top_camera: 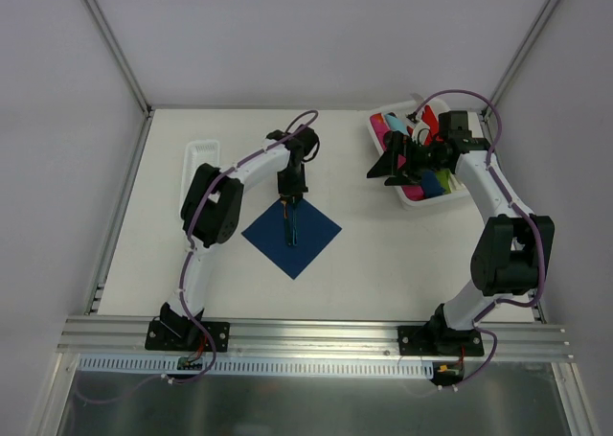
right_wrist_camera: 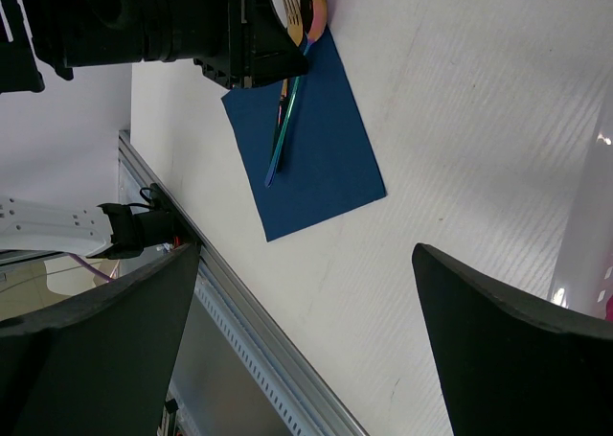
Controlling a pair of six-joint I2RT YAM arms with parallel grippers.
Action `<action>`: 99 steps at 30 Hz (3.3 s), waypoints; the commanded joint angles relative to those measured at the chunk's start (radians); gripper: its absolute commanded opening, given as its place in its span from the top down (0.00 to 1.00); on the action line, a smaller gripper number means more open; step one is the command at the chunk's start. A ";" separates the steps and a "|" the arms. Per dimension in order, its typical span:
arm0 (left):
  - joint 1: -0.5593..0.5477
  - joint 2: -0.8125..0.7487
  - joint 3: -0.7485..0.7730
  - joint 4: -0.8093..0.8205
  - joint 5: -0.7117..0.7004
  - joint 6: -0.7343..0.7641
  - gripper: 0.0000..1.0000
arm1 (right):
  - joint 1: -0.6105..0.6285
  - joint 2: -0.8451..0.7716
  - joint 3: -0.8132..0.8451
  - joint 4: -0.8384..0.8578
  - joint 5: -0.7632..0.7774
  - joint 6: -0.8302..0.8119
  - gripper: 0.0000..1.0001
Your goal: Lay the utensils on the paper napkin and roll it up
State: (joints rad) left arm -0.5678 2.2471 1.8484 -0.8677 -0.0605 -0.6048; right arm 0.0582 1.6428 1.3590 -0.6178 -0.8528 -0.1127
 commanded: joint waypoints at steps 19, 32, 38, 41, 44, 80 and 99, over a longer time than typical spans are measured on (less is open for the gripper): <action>0.003 -0.052 0.038 -0.008 0.027 0.023 0.66 | -0.011 -0.005 0.015 0.006 -0.019 0.004 0.01; 0.022 -0.464 -0.072 0.087 0.110 0.117 0.63 | 0.032 -0.012 -0.018 -0.003 0.067 -0.102 0.22; 0.170 -0.687 -0.362 0.249 0.415 0.091 0.62 | 0.239 -0.081 -0.084 -0.036 0.248 -0.321 0.41; 0.219 -0.747 -0.411 0.254 0.456 0.105 0.60 | 0.386 -0.127 -0.150 -0.008 0.334 -0.435 0.42; 0.268 -0.773 -0.451 0.256 0.485 0.103 0.60 | 0.530 -0.135 -0.245 0.076 0.426 -0.513 0.46; 0.454 -0.911 -0.630 0.389 0.755 0.043 0.54 | 1.089 0.107 -0.302 0.484 0.699 -0.624 0.50; 0.483 -0.975 -0.672 0.388 0.749 0.028 0.53 | 1.091 0.158 -0.342 0.514 0.670 -0.604 0.89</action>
State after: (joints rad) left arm -0.0963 1.2884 1.1767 -0.4950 0.6582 -0.5774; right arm 1.1439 1.7817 1.0172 -0.1078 -0.1844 -0.7250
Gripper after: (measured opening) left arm 0.468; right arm 0.140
